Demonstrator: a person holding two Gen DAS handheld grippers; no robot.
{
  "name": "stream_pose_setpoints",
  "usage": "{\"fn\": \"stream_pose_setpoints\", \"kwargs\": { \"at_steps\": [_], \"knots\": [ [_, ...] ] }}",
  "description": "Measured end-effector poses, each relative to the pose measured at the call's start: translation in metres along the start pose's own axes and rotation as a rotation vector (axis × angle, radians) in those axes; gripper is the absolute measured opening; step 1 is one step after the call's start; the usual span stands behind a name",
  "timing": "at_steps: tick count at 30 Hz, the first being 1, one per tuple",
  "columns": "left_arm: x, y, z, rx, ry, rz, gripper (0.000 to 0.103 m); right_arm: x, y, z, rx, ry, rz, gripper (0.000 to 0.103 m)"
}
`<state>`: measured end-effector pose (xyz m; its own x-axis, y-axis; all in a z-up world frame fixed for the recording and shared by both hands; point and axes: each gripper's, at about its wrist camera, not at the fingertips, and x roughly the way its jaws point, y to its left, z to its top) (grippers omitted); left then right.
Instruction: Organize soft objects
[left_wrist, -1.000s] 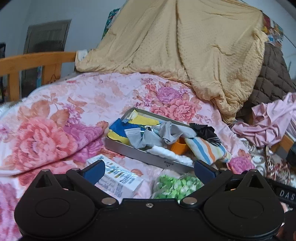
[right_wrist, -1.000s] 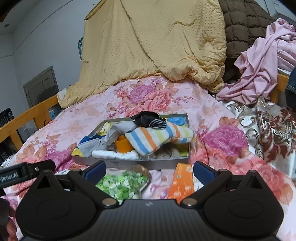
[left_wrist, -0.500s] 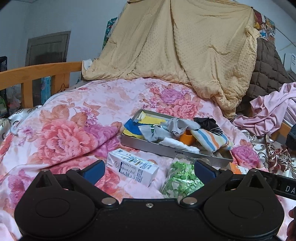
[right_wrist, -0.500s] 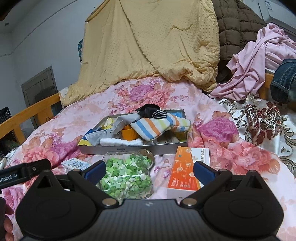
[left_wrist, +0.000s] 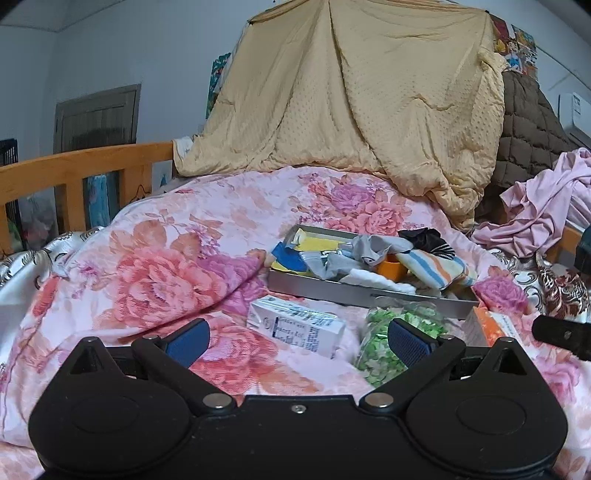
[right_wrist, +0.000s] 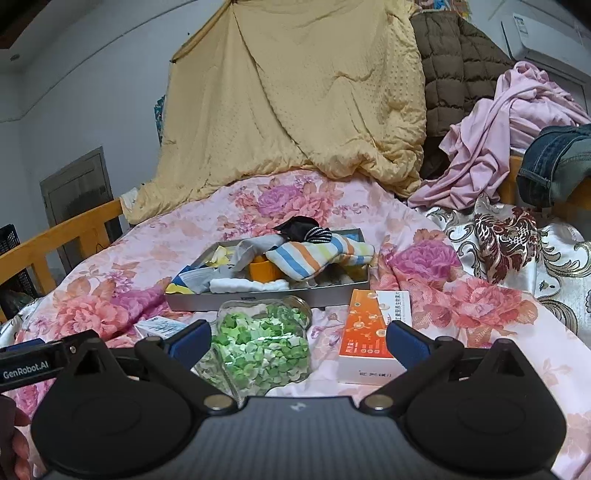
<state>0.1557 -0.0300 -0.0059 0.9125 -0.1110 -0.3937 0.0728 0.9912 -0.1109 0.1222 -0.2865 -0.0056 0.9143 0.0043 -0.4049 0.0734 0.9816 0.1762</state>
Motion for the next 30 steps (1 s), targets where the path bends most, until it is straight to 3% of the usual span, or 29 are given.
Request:
{"fn": "stream_pose_setpoints", "kwargs": {
  "at_steps": [19, 30],
  "knots": [
    [-0.01, 0.024, -0.013, 0.048, -0.066, 0.011, 0.102, 0.004, 0.025, -0.02, -0.041, 0.01, 0.042, 0.103],
    [-0.003, 0.029, -0.013, 0.053, -0.045, 0.021, 0.102, 0.012, 0.031, -0.024, -0.067, 0.04, 0.042, 0.103]
  ]
}}
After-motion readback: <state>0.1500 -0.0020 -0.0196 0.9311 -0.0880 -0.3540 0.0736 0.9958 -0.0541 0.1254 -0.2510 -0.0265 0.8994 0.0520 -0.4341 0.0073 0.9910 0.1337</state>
